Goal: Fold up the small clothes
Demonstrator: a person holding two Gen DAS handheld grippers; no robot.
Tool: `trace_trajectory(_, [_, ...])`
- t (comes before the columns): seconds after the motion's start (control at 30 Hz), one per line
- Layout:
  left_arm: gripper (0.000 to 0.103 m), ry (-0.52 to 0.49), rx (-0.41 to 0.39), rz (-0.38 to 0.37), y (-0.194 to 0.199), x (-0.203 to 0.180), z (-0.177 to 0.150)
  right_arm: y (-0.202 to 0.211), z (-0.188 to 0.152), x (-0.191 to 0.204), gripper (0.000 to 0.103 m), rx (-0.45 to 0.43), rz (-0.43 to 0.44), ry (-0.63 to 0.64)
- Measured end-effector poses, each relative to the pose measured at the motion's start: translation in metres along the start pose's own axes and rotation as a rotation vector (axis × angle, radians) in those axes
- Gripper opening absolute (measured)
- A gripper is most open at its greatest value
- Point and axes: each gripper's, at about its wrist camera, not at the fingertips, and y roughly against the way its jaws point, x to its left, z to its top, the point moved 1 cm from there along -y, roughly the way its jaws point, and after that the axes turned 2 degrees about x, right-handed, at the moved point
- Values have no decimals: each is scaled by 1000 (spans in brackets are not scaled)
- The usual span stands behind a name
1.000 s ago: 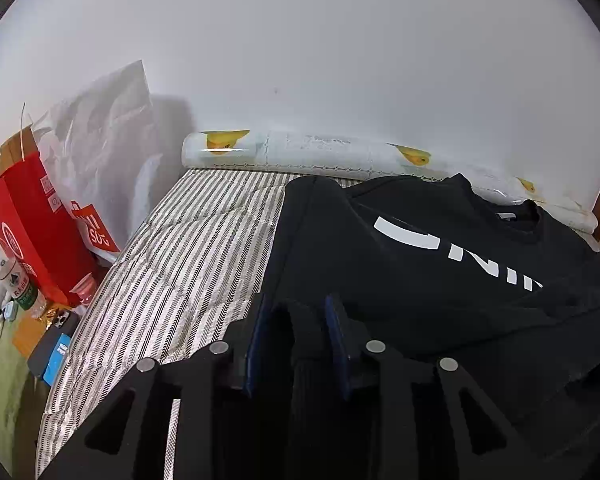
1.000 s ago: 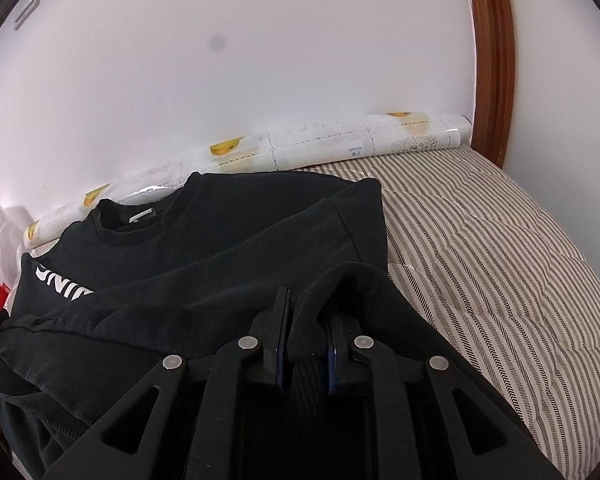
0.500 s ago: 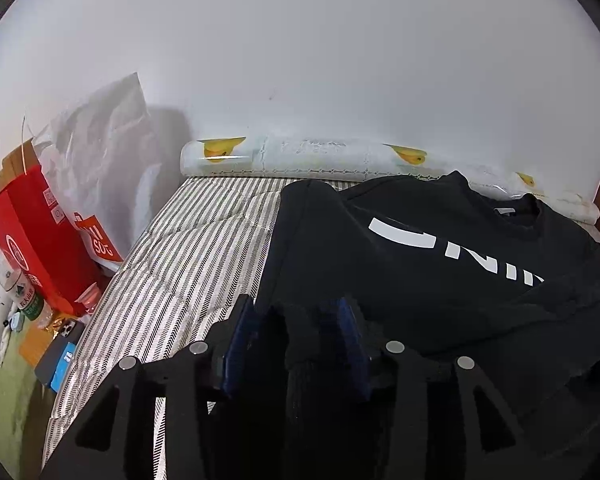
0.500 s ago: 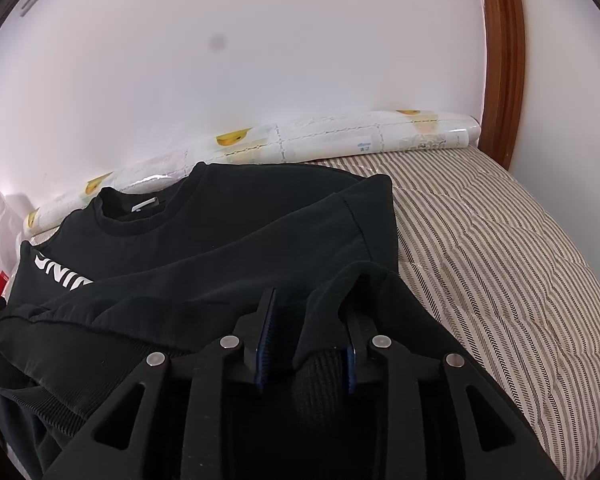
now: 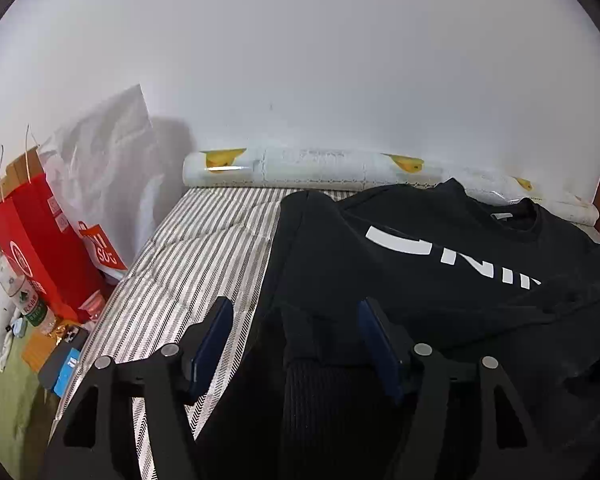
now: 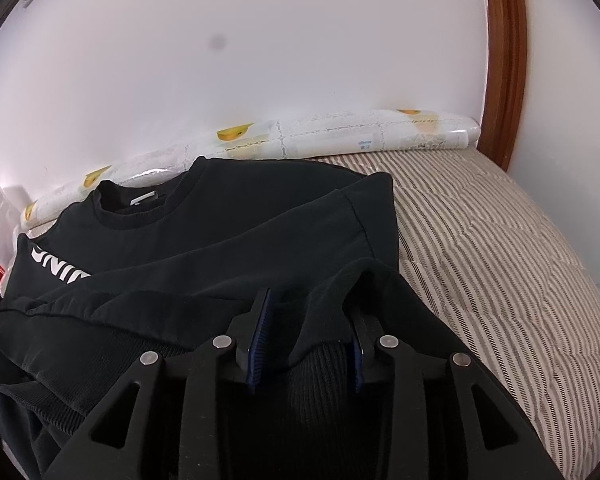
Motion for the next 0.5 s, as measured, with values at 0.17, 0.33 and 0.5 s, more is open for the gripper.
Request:
trace_trajectory(0.17, [71,4,-54,-1,11,1,-1,14,-1,-2,42,-22,-6,18])
trace_trajectory(0.33, [71,1,-73,-5,21,-1,-5,43,-1,-10,46,-59,110,-46])
trace_trajectory(0.5, [71,-2,-121,-29,42,-8,-10,82,-5,8,46,-167,181,25])
